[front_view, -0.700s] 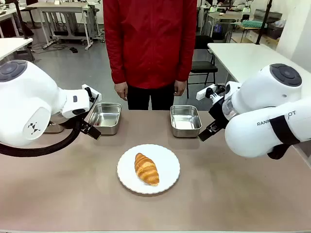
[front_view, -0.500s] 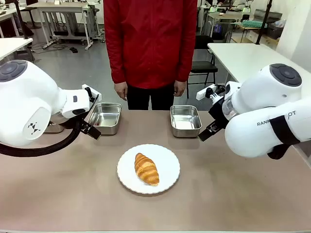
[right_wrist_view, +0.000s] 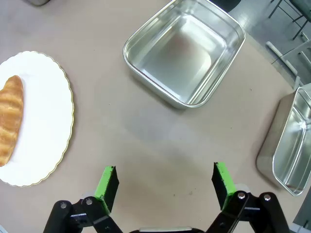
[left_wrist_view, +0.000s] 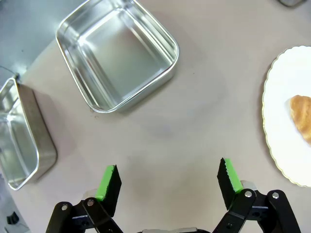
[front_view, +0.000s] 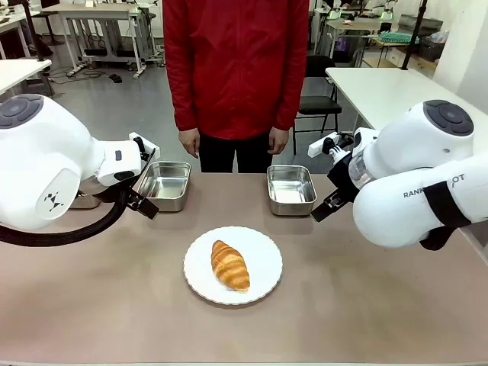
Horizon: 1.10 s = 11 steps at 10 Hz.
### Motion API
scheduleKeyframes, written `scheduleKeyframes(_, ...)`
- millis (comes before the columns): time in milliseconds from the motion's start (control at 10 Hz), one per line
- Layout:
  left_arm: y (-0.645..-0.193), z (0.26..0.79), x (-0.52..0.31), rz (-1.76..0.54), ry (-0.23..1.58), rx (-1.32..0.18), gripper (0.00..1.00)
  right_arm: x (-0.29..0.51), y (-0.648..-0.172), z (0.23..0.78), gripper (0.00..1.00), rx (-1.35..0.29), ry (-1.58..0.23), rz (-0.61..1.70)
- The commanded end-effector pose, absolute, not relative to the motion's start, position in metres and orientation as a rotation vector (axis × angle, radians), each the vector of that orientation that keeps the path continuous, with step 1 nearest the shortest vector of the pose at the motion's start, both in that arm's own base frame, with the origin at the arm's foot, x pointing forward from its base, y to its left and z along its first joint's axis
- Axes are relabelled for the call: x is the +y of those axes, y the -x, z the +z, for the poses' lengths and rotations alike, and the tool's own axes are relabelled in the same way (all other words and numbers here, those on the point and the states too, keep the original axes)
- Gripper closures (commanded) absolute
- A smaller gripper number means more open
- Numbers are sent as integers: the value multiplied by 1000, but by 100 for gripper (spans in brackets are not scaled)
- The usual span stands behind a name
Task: Place the bread in the container.
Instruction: Place the Butter Roll into the Airtight Container indicated by the human.
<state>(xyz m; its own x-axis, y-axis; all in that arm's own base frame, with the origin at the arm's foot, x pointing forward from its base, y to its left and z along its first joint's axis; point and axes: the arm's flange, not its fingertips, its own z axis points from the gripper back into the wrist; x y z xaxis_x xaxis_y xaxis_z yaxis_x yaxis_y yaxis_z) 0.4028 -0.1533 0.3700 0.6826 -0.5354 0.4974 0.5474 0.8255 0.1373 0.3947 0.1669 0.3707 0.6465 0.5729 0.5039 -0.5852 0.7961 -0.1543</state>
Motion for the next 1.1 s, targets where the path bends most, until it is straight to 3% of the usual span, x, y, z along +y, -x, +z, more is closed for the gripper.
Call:
scheduleKeyframes(0, -403, 370, -152, -605, 24, -550, 0, 167, -395, 371, 0, -566, -24, 658)
scheduleKeyframes(200, -403, 370, -152, -605, 24, -550, 0, 167, -395, 371, 0, -565, -23, 659)
scheduleKeyframes(300, -403, 370, -153, -607, 23, -550, 0, 163, -407, 401, 0, -586, -47, 665)
scheduleKeyframes(400, -419, 406, -139, -636, 134, -517, 0, 152, -423, 443, 0, -601, -84, 643)
scheduleKeyframes(700, -469, 498, -73, -635, 199, -478, 0, 89, -445, 551, 0, -664, -227, 604)
scheduleKeyframes(1000, -503, 555, 28, -838, 259, -455, 0, -13, -444, 586, 0, -688, -317, 618)
